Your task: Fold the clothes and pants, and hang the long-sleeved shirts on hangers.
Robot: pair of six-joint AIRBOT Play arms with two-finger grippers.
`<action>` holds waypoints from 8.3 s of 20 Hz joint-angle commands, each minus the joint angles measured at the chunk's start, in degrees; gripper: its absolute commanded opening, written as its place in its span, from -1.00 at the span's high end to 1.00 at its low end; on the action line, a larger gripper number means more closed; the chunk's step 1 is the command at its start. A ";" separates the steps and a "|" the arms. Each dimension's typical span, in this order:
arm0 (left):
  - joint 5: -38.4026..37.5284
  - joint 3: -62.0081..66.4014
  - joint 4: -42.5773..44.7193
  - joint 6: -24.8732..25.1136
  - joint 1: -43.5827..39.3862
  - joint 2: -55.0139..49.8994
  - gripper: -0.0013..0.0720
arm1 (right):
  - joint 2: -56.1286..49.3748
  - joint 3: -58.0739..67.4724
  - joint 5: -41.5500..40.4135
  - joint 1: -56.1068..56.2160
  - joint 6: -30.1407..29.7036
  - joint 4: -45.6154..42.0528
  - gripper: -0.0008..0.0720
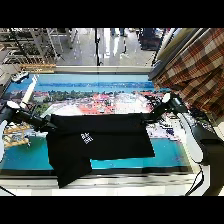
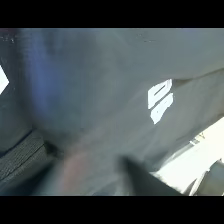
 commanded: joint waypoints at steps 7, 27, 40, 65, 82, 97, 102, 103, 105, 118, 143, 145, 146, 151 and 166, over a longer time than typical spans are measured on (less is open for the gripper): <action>4.76 -15.04 13.20 -5.66 8.96 17.18 -0.62 | 14.56 -24.85 6.47 -17.59 -2.01 4.37 -0.47; 16.55 -56.96 3.74 9.84 6.38 35.01 0.08 | 15.54 -47.50 -6.60 -18.91 -24.92 22.45 0.47; 13.38 -56.46 11.96 1.38 8.24 39.39 -0.19 | 19.02 -44.74 -1.99 -19.19 -25.00 21.68 0.92; 8.50 -46.71 -5.64 2.67 12.22 43.78 0.95 | 25.29 -38.75 7.76 -18.64 -14.23 19.54 0.93; 25.03 -18.99 -34.21 -1.36 6.47 5.86 0.95 | -3.06 -4.70 -13.11 -6.64 12.26 20.79 0.90; 19.39 -18.88 -31.67 21.27 3.30 13.25 0.44 | -7.61 -6.01 -10.93 -6.27 -5.14 28.50 -0.24; 22.25 -18.88 -12.48 15.89 -7.39 13.22 0.95 | -1.09 -3.78 -4.76 -6.88 0.44 4.63 0.93; 23.58 -18.88 -8.35 13.31 -9.84 13.22 0.95 | 2.36 -3.78 -3.48 -8.07 2.80 -3.69 0.93; 26.16 -18.88 -4.15 9.31 -14.29 12.81 0.95 | 9.27 -3.78 -0.81 -10.51 5.51 -17.29 0.93; 27.45 -10.99 4.74 1.36 -23.37 13.38 0.95 | 14.32 -3.78 -29.11 28.57 25.90 4.00 0.93; 30.53 -10.32 -2.82 10.71 -25.00 14.78 0.94 | 8.94 -11.80 -18.03 8.39 9.62 18.53 -0.47; 30.60 -10.32 -2.82 10.71 -24.96 14.78 0.94 | 8.50 -11.80 -19.69 6.45 11.58 16.13 -0.48; 30.53 -10.29 -2.84 10.71 -24.96 14.78 0.94 | 8.00 -11.80 -19.04 5.11 11.89 16.37 -0.56; 24.79 -10.32 -2.84 10.71 -24.98 14.80 0.91 | 0.17 -11.85 -9.46 1.42 0.85 26.71 -0.82; 9.31 -10.32 -3.61 10.69 -21.97 25.97 0.95 | 2.54 3.54 -3.50 -0.74 11.17 21.22 0.92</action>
